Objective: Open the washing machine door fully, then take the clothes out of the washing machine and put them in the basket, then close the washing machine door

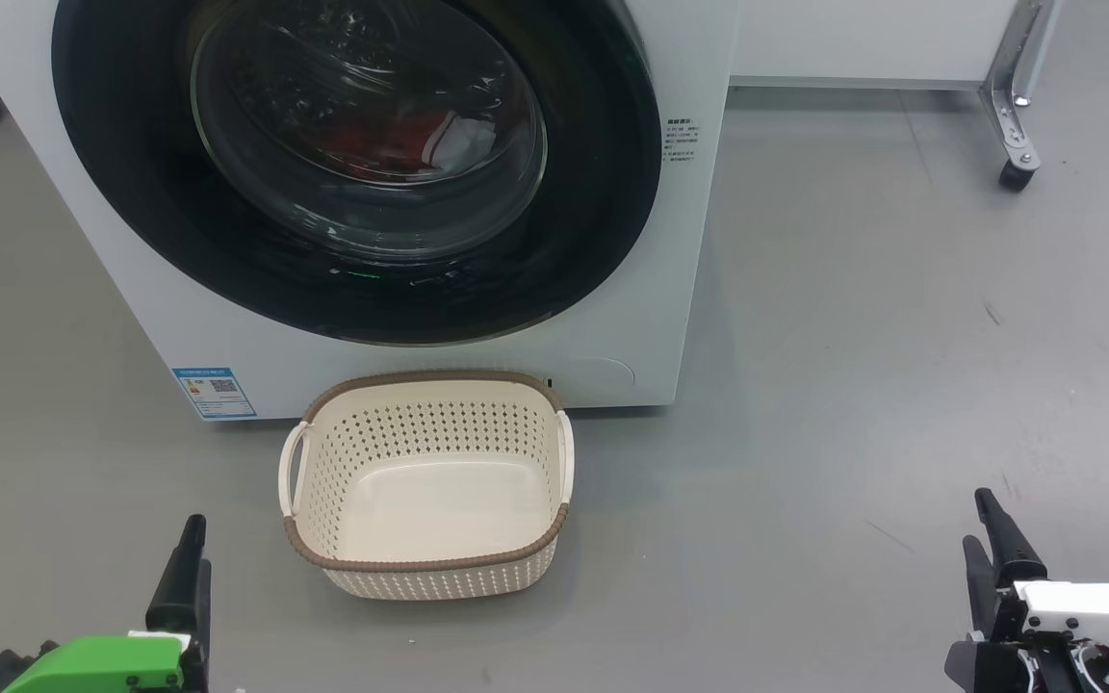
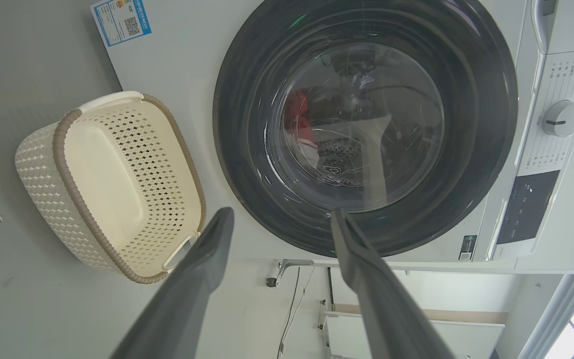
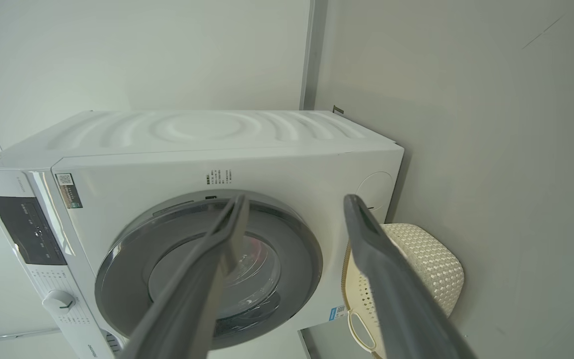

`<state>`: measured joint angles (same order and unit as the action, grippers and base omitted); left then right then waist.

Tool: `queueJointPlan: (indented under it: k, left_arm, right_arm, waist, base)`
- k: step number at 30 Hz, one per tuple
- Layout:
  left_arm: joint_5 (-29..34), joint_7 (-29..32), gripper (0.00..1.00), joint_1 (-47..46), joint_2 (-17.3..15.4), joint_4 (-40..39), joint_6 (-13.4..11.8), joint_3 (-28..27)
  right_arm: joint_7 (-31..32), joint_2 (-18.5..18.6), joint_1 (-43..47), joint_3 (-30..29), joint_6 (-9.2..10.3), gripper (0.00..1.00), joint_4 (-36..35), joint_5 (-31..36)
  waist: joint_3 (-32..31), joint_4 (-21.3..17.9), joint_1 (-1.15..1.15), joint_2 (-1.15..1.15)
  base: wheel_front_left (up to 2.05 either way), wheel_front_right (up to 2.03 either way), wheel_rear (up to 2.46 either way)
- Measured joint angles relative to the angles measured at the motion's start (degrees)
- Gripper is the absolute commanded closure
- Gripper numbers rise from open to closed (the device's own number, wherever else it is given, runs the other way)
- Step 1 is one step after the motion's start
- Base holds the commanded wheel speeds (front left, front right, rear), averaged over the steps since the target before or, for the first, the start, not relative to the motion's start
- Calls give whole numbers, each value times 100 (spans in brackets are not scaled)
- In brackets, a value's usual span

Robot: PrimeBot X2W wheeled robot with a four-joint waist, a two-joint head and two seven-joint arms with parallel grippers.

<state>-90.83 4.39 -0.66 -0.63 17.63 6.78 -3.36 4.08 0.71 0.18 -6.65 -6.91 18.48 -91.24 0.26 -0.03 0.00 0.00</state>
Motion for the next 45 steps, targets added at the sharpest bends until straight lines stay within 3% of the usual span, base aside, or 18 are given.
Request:
queueJointPlan:
  k: [11,20,45]
  left_arm:
    - [446,-253,0,-105,-97,-159,0,225]
    - [1392,-483,0,-193,-367,-189,0,492]
    - [4036,-995,0,-341,-767,-275,-397,1505]
  right_arm:
    - [-259,183,-68,200,-1,0,-46,649]
    - [-478,470,-149,539,10,0,-76,1740]
    - [-975,798,-344,1457,437,0,-147,4308]
  waist:
    - [7,-3,0,0]
    - [-1,1,0,0]
    - [-113,23,0,0]
  base:
    - [0,0,0]
    - [0,0,0]
    - [0,0,0]
